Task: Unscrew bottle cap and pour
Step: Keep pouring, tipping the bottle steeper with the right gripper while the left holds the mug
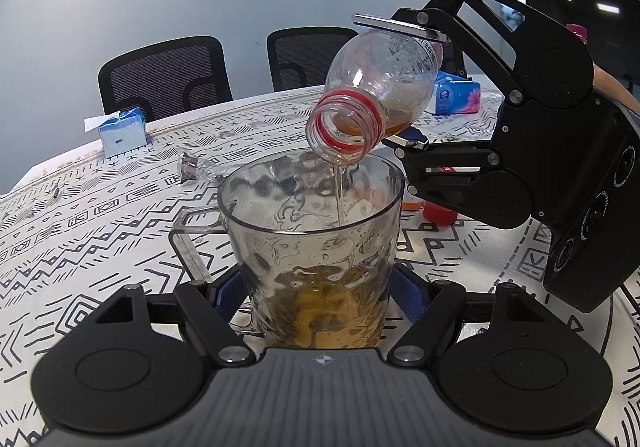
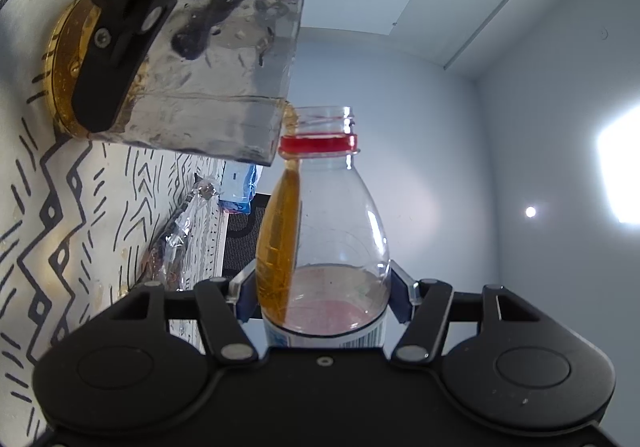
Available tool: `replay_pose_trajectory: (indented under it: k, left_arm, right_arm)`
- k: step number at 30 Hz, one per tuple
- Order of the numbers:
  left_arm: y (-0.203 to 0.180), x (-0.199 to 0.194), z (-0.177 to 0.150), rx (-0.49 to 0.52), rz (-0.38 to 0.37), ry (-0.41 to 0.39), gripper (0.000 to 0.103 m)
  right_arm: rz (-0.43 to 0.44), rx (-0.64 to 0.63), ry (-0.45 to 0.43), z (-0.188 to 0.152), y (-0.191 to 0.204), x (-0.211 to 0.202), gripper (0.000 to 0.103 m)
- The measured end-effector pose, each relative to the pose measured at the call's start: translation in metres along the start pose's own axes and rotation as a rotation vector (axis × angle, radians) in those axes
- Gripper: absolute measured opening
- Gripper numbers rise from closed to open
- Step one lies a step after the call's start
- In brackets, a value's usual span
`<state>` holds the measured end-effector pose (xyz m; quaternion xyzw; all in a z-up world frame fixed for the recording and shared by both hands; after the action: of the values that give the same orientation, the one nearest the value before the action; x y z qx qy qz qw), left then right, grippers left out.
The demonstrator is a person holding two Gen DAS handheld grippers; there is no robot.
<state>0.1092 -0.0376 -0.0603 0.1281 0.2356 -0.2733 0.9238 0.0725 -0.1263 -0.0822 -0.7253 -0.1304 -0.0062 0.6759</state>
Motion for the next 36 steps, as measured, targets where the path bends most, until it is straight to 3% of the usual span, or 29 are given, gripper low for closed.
replay_pose_trajectory:
  k: [36]
  left_arm:
    - [0.0,0.001,-0.001,-0.001,-0.004,0.009,0.073]
  right_arm:
    - [-0.014,-0.037,0.001,-0.024,0.014,0.01,0.065]
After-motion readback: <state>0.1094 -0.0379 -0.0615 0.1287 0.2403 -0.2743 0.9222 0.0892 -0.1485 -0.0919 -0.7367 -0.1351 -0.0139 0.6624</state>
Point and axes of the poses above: each gripper's, at about its wrist camera, not at the fingertips, and x roughly the way its jaws point, y to its left, z to its top, the point moved 1 cm from there along x, roughly the way its jaws point, and after that the axes turned 3 degrees about z, right-handed, at the moved point
